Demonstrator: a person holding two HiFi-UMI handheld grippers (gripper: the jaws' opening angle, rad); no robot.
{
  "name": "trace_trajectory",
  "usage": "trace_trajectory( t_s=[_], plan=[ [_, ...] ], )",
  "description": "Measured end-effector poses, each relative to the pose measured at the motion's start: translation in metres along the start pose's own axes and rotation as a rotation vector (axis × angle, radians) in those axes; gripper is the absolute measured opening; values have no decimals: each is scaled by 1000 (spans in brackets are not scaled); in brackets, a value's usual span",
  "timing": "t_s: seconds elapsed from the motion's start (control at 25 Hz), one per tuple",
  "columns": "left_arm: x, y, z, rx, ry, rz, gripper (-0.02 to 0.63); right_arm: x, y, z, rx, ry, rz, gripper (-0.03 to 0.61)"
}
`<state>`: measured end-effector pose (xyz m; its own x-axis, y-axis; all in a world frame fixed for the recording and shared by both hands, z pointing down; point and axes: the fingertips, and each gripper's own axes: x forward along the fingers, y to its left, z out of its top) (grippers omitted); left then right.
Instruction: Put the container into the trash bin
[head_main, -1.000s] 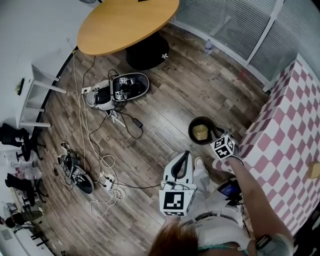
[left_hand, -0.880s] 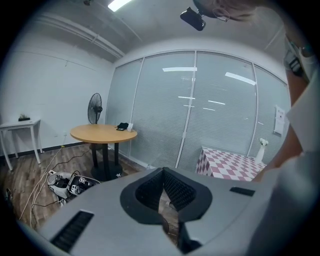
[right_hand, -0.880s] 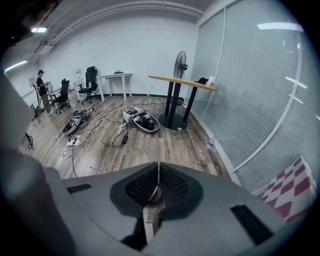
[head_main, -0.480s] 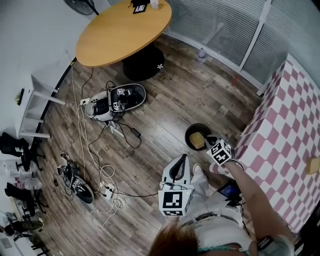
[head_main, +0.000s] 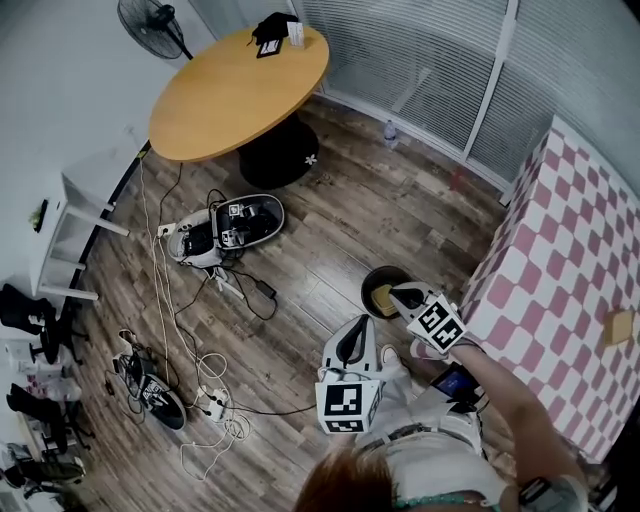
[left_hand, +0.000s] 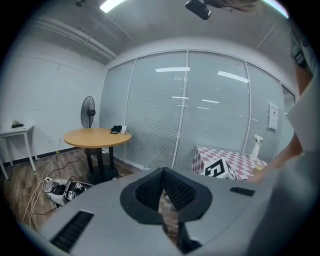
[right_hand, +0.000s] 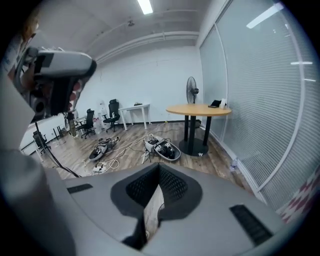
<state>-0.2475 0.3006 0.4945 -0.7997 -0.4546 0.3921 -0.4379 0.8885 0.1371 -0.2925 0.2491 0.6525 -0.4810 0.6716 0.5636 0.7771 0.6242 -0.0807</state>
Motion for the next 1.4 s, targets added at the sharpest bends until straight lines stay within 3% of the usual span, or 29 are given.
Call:
trace_trajectory(
  t_s=[0.6,0.84,1.24,1.4],
  plan=[
    [3,-19,37,55,-91,-32,12,-114,37,131,-96,-363,-11,-6],
    [-14,-33,75,66,-154,-64,12,-171,46,187,-98,-462,-74,-6],
    [-24,-61,102,110,-267,-135,12,-202,59,200,-117,-551,-133,-8],
    [-28,-71,115,109,-280,-152,12,-213,62,210,-81,-571,-166,-8]
  ],
)
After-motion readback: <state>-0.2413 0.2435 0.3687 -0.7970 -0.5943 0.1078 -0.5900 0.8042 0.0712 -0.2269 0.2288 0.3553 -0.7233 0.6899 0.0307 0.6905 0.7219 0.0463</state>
